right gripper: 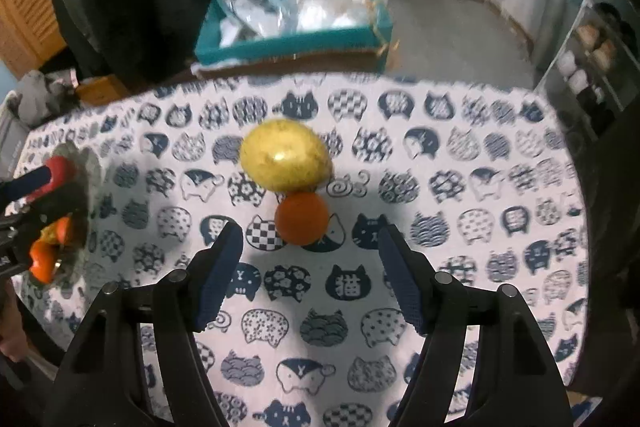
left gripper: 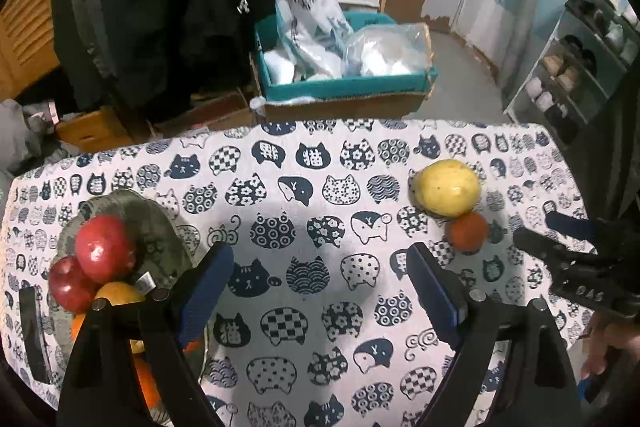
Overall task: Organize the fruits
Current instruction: 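Move both open tools toward the yellow fruit and small tangerine on the cloth, then close the right tool on the small tangerine while the left tool grasps the yellow fruit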
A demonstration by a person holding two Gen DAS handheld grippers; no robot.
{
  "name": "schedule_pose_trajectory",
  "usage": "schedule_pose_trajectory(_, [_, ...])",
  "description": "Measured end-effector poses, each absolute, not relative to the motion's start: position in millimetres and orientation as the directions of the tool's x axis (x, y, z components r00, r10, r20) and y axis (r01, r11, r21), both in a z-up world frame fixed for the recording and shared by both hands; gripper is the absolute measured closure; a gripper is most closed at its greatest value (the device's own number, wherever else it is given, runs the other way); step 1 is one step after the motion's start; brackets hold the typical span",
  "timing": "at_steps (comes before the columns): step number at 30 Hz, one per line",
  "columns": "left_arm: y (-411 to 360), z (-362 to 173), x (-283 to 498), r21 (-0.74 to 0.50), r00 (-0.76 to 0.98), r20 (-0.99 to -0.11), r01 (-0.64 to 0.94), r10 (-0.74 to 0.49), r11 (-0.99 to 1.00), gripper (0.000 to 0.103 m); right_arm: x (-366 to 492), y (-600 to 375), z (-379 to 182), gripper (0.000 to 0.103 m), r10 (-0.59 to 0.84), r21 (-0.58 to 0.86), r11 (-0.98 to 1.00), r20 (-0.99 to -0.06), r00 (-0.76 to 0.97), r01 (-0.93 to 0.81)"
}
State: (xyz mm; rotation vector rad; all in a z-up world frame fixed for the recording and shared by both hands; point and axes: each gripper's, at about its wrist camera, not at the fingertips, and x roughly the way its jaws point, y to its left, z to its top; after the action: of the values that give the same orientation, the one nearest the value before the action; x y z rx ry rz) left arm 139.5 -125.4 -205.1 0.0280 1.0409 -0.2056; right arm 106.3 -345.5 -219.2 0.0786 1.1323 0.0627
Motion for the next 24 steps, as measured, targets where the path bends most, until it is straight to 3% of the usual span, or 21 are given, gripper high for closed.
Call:
schedule_pose_trajectory(13, [-128.7, -250.4, 163.3, -0.085, 0.422, -0.893, 0.184, -0.157, 0.979, 0.014, 140.0, -343.3, -287.8, 0.032, 0.135, 0.14, 0.99, -0.93, 0.342, -0.011])
schedule_pose_trajectory(19, [-130.1, -255.5, 166.3, -0.098, 0.409, -0.897, 0.186, -0.167, 0.978, 0.014, 145.3, -336.7, -298.7, 0.049, 0.135, 0.136, 0.99, -0.929, 0.345, -0.021])
schedule_pose_trajectory(20, [-130.7, -255.5, 166.9, -0.1, 0.408, -0.897, 0.187, -0.17, 0.977, 0.014, 145.1, -336.1, -298.2, 0.056, 0.145, 0.144, 0.989, -0.927, 0.347, -0.028])
schedule_pose_trajectory(24, [-133.9, -254.5, 168.3, -0.113, 0.404, -0.896, 0.19, -0.182, 0.975, 0.014, 140.1, -338.1, -296.6, 0.058, 0.146, 0.147, 0.989, -0.925, 0.352, -0.024])
